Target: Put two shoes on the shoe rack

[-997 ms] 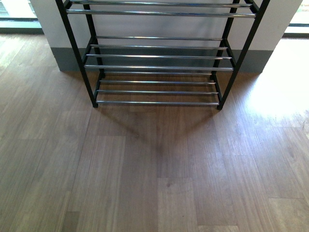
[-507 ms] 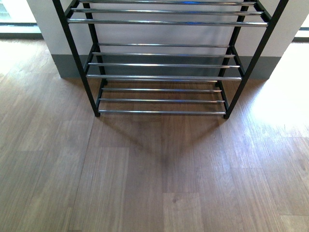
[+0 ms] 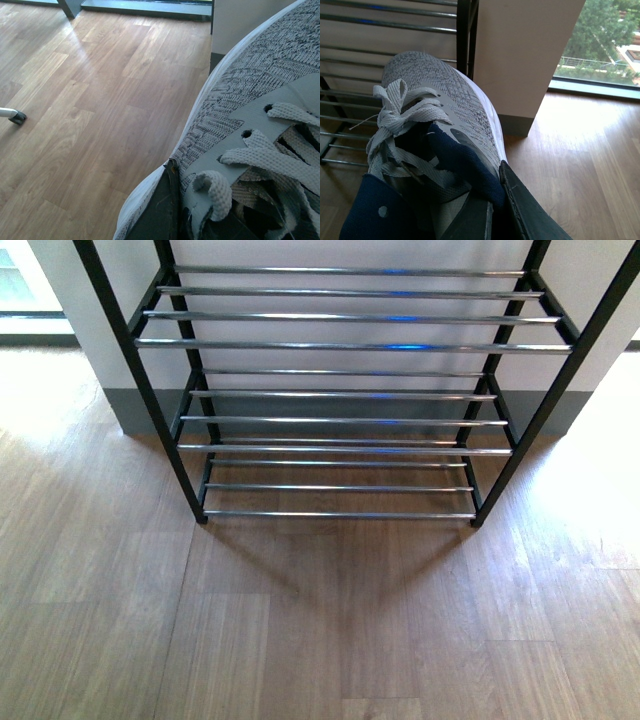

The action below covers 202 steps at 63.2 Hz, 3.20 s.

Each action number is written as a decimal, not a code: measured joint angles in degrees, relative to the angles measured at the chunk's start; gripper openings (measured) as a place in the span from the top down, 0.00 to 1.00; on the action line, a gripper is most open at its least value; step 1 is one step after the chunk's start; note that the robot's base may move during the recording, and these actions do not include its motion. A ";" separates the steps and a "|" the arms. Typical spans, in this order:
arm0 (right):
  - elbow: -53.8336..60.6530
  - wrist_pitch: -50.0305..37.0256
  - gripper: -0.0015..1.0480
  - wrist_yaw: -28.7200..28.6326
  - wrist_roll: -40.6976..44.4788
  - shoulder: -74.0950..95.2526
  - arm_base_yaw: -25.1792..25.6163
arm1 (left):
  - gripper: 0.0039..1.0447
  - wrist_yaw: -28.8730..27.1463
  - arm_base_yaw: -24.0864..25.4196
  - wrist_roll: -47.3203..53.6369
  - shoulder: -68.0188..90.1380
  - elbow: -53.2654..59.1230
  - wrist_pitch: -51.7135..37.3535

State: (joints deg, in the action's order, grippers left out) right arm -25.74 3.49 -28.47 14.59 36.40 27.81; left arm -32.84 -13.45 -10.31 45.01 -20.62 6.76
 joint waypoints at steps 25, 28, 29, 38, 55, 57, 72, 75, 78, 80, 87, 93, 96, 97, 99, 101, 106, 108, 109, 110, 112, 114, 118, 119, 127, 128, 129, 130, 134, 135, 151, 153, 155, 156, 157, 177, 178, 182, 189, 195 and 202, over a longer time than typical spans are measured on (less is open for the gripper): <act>0.00 -0.02 0.99 0.02 0.00 -0.02 0.00 | 0.99 -0.13 0.00 0.02 -0.02 0.00 0.00; 0.00 0.00 0.99 0.00 0.00 -0.02 0.00 | 0.99 -0.02 0.00 0.02 -0.02 0.00 0.00; 0.00 0.00 0.99 -0.04 0.00 -0.02 0.00 | 0.99 -0.13 0.00 0.02 -0.02 0.00 0.00; 0.00 -0.02 0.99 -0.04 0.00 -0.02 0.00 | 0.99 -0.07 0.00 0.00 -0.02 0.00 0.00; -0.02 -0.02 0.99 -0.04 0.00 -0.04 0.00 | 0.99 -0.15 0.00 0.00 -0.04 0.00 0.00; -0.02 -0.02 0.99 0.00 0.00 -0.02 0.00 | 0.99 -0.13 0.00 0.00 -0.04 0.00 0.00; 0.72 -6.27 0.99 1.27 -1.99 3.54 -9.38 | 0.99 -0.02 0.00 0.02 -0.04 0.00 0.00; 0.44 -8.20 0.99 5.20 -3.02 6.34 -13.22 | 0.99 -0.04 0.00 0.00 -0.02 0.00 0.00; -0.44 -11.91 0.99 10.91 -4.44 11.91 -19.08 | 0.99 -0.11 0.02 0.02 -0.04 0.00 0.00; -1.44 -14.49 0.99 14.47 -5.14 15.96 -22.77 | 0.99 -0.11 0.00 0.02 -0.04 0.00 0.00; -6.10 -19.34 0.99 21.49 -7.02 25.83 -29.59 | 0.99 -0.09 0.00 0.02 -0.04 0.00 0.00; -10.47 -22.01 0.99 25.11 -8.41 32.92 -32.96 | 0.99 -0.07 0.00 0.02 -0.04 0.00 0.00; -12.61 -22.62 0.99 26.67 -9.27 36.09 -34.23 | 0.99 -0.07 0.00 0.00 -0.04 0.00 0.00; -13.62 -22.77 0.99 27.43 -9.70 37.55 -34.77 | 0.99 -0.09 0.00 0.02 -0.04 0.00 0.00; -15.06 -22.80 0.99 28.46 -10.49 39.60 -35.54 | 0.99 -0.09 0.00 0.02 -0.04 0.00 0.00; -17.35 -22.69 0.99 29.99 -11.98 42.82 -36.68 | 0.99 -0.09 0.00 0.02 -0.04 0.00 0.00; -22.71 -19.45 0.99 33.05 -16.90 49.22 -38.64 | 0.99 -0.07 0.00 0.02 -0.02 0.00 0.00; -24.76 -17.94 0.99 34.42 -19.17 51.36 -39.34 | 0.99 -0.07 0.00 0.02 -0.04 0.00 0.00; -25.62 -17.55 0.99 34.88 -20.28 52.43 -39.67 | 0.99 -0.07 0.00 0.02 -0.04 0.00 0.00; -26.88 -16.92 0.99 35.71 -21.73 54.01 -40.17 | 0.99 -0.09 0.00 0.02 -0.04 0.00 0.00; -28.20 -16.59 0.99 36.76 -22.56 55.47 -40.76 | 0.99 -0.09 0.00 0.02 -0.04 0.00 0.00; -29.29 -16.52 0.99 38.05 -23.69 56.87 -41.40 | 0.99 -0.09 0.00 0.02 -0.04 0.00 0.00; -31.17 -16.04 0.99 39.43 -25.35 58.88 -42.49 | 0.99 -0.09 0.00 0.02 -0.04 0.00 0.00; -31.93 -15.74 0.99 40.06 -25.92 59.63 -42.97 | 0.99 -0.09 0.00 0.02 -0.04 0.00 0.00; -37.51 -13.88 0.99 43.54 -30.40 64.37 -45.94 | 0.99 -0.07 0.00 0.02 -0.04 0.00 0.00; -38.38 -13.73 0.99 44.02 -30.80 65.13 -46.23 | 0.99 -0.09 0.00 0.02 -0.04 0.00 0.00; -39.21 -13.66 0.99 44.48 -31.28 65.92 -46.45 | 0.99 -0.09 0.00 0.02 -0.02 0.00 0.00; -40.06 -13.53 0.99 44.81 -31.80 66.73 -46.60 | 0.99 -0.09 0.00 0.02 -0.04 0.00 0.00; -42.99 -13.00 0.99 45.88 -33.40 69.68 -46.71 | 0.99 -0.09 0.00 0.02 -0.04 0.00 0.00; -43.76 -12.90 0.99 46.31 -33.94 70.58 -46.62 | 0.99 -0.09 0.00 0.02 -0.04 0.00 0.00; -49.96 -15.21 0.99 51.04 -39.19 80.70 -41.22 | 0.99 -0.09 0.00 0.02 -0.04 0.00 0.00; -50.18 -15.91 0.99 51.47 -39.87 81.74 -40.24 | 0.99 -0.09 0.00 0.02 -0.04 0.00 0.00; -50.23 -16.79 0.99 51.89 -40.26 82.64 -39.23 | 0.99 -0.07 0.00 0.02 -0.04 0.00 0.00; -50.25 -17.05 0.99 51.93 -40.35 82.95 -38.88 | 0.99 -0.09 0.00 0.02 -0.04 0.00 0.00; -50.25 -17.53 0.99 52.19 -40.81 83.36 -38.27 | 0.99 -0.07 0.00 0.02 -0.04 0.00 0.00; -51.15 -17.44 0.99 51.82 -44.96 84.78 -36.48 | 0.99 -0.11 0.00 0.02 -0.04 0.00 0.00; -51.25 -17.09 0.99 51.69 -45.51 84.89 -36.54 | 0.99 -0.11 0.00 0.00 -0.04 0.00 0.00; -51.58 -16.41 0.99 51.91 -46.53 85.59 -36.72 | 0.99 -0.11 0.00 0.02 -0.04 0.00 0.00; -52.74 -15.21 0.99 51.95 -48.43 87.32 -37.22 | 0.99 -0.09 0.00 0.02 -0.04 0.00 0.00; -54.38 -14.71 0.99 52.00 -49.86 88.56 -37.68 | 0.99 -0.09 0.00 0.02 -0.04 0.00 0.00; -56.24 -14.60 0.99 51.43 -51.01 89.05 -38.10 | 0.99 -0.09 0.00 0.02 -0.04 0.00 0.00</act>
State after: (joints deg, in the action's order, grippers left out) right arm -81.97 -11.11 22.96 -36.42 125.45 -10.28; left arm -32.93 -13.45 -10.28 44.97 -20.62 6.76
